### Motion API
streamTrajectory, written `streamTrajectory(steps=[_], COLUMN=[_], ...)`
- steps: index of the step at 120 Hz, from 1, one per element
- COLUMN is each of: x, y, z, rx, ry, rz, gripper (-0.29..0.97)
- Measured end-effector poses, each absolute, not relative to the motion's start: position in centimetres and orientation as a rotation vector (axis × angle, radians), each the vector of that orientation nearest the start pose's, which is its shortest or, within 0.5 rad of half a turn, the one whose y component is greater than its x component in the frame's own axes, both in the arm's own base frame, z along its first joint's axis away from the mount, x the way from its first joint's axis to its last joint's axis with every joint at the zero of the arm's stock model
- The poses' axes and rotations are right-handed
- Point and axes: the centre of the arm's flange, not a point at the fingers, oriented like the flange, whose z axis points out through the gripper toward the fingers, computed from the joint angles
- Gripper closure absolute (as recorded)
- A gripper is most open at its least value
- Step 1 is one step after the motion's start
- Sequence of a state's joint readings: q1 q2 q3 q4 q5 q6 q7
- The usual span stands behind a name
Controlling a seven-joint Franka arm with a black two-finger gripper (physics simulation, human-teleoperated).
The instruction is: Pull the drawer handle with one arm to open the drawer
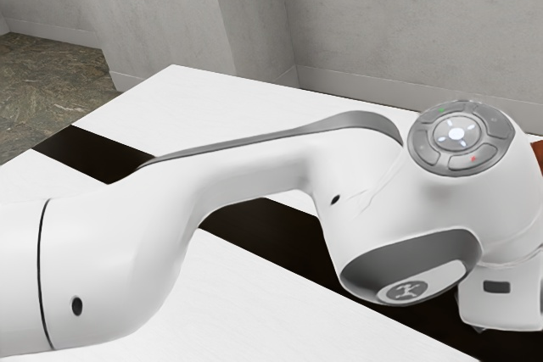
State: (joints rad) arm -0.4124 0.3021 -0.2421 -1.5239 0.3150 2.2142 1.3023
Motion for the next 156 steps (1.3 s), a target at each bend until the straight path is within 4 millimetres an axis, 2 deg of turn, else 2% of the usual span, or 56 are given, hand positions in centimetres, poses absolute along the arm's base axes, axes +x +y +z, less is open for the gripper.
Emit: streamTrajectory(steps=[42, 66, 90, 105, 156], x=[55.5, 55.4, 54.0, 53.4, 50.2], y=[-38.5, -37.4, -36.6, -36.3, -34.6], z=[52.9, 52.6, 53.2, 52.8, 53.3], rx=[-1.417, -1.431, -1.428, -1.429, -1.429], ry=[2.394, 2.388, 2.383, 2.388, 2.376], rz=[-0.400, -0.376, -0.365, -0.349, -0.339], gripper=[0.00, 0.00, 0.03, 0.00, 0.04])
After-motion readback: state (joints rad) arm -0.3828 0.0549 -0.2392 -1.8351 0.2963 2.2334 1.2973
